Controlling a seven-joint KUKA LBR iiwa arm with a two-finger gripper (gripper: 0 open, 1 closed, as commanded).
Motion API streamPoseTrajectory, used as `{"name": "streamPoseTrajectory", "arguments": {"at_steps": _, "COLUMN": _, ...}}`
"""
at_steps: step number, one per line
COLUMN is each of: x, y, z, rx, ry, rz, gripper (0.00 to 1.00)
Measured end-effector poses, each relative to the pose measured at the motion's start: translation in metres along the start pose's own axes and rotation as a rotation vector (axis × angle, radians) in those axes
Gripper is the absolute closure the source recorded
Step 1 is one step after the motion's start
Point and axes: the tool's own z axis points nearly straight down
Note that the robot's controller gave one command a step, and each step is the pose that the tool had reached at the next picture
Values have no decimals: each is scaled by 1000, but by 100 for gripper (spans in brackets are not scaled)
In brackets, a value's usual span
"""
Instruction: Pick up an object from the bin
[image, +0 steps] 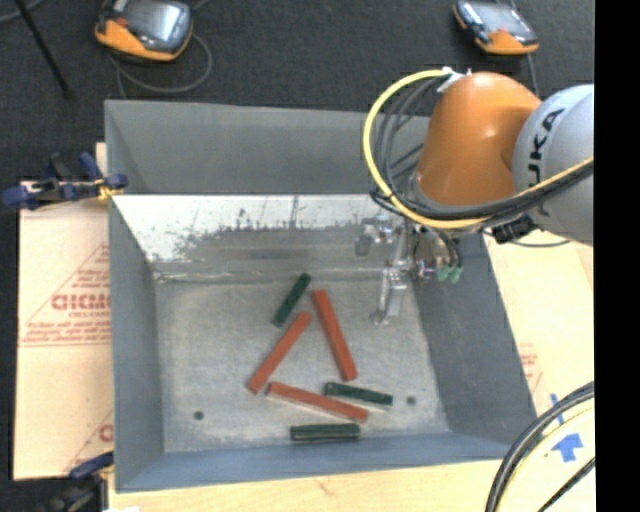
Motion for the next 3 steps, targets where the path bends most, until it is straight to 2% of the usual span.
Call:
{"name": "streamPoseTrajectory", "arguments": {"at_steps": 1, "x": -20, "y": 45, "z": 144, "rx": -2, "ry": -1, "rz": -350, "gripper": 0}}
{"name": "streamPoseTrajectory", "arguments": {"at_steps": 2, "x": -43, "y": 75, "z": 144, "rx": -2, "ry": -5, "rz": -420, "gripper": 0}}
{"name": "streamPoseTrajectory", "arguments": {"at_steps": 3, "x": -42, "y": 75, "z": 145, "rx": -4, "ry": -2, "rz": -416, "gripper": 100}}
